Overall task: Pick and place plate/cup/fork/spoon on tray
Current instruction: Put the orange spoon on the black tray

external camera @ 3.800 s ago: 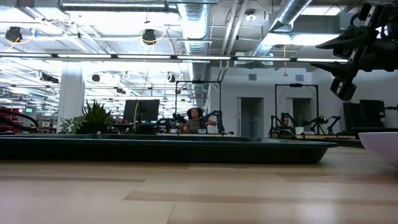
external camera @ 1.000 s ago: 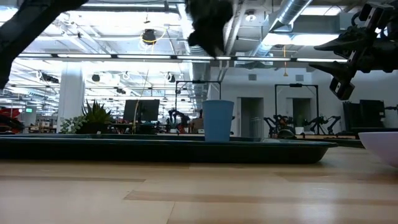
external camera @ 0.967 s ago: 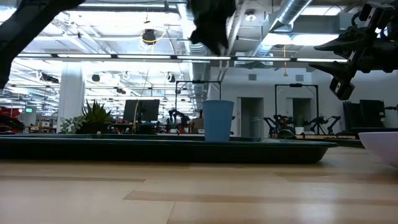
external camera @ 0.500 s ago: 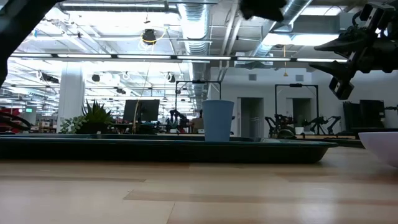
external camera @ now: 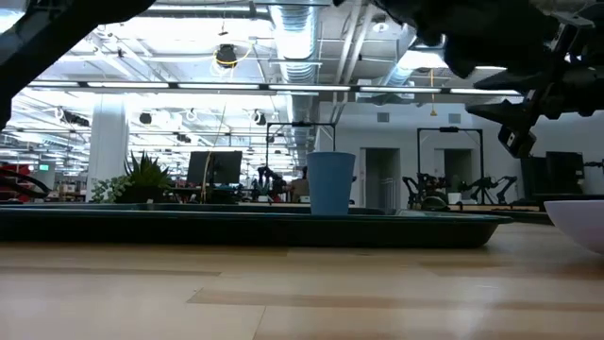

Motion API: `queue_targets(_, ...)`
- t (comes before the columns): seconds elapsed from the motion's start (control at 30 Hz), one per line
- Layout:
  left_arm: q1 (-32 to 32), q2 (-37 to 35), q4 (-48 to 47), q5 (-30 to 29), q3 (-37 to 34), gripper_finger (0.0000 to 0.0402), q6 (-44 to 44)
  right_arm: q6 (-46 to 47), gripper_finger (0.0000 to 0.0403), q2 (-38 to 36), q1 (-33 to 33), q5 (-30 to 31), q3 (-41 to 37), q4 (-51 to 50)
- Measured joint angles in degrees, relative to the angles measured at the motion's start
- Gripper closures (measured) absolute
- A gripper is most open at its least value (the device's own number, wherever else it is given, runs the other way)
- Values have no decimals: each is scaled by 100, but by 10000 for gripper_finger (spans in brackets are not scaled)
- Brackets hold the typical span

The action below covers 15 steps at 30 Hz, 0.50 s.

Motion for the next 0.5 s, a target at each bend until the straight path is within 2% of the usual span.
queue_targets(0.17,-175,272,210,-332,-41,212,148,5,221,131,0,1,0,-3)
queue_targets(0.3,-339,531,811,-381,-41,212,-46,6,221,244,5,0,0,-2)
queue_targets(0.5,-445,563,1047,-898,-208,212,-131,-27,221,382,11,-4,0,3)
